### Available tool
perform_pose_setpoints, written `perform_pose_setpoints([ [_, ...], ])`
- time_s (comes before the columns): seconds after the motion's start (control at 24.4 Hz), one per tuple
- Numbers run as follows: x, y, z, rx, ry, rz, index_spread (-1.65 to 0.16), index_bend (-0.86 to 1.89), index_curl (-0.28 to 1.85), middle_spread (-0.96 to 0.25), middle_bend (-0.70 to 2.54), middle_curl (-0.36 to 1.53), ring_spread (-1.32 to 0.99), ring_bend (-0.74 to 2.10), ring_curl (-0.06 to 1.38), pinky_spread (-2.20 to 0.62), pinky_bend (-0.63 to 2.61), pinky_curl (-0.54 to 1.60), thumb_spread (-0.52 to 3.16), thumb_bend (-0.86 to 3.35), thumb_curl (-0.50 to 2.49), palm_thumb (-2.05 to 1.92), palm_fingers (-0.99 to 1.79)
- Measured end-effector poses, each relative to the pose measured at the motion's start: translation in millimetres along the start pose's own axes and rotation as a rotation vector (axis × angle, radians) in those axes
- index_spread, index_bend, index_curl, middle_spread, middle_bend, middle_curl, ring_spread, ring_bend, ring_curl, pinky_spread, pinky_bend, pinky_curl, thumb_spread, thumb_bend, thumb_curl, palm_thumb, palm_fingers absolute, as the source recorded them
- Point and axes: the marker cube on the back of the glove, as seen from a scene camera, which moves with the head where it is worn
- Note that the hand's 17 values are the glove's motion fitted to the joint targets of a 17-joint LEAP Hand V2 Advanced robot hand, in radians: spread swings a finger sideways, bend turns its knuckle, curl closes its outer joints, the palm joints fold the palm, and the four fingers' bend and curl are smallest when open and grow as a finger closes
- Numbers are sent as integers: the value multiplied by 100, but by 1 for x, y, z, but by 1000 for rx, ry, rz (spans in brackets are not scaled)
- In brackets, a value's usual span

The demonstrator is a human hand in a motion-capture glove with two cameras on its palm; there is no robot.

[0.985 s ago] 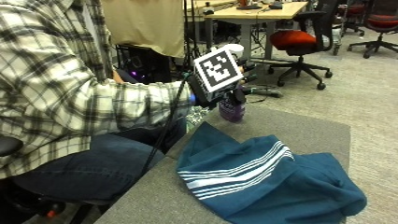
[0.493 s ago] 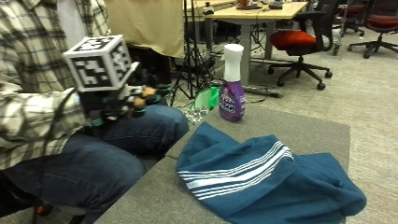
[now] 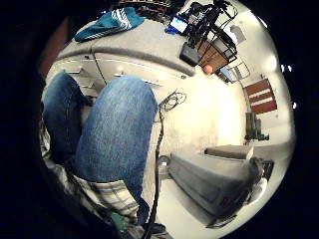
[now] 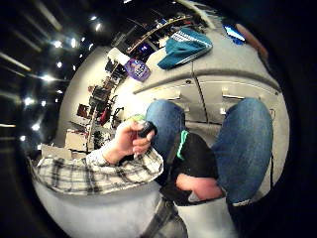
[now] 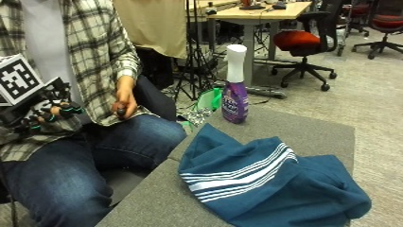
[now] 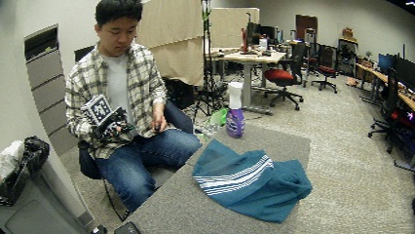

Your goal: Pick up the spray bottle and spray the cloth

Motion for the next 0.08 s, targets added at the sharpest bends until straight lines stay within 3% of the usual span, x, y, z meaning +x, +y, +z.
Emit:
perform_pose_setpoints([
  [0.08, 1, 9, 2, 10, -11, -4, -38, 31, 34, -11, 17, 31, 12, 20, 30, 21, 37, 28, 109, 0, 51, 53, 7],
])
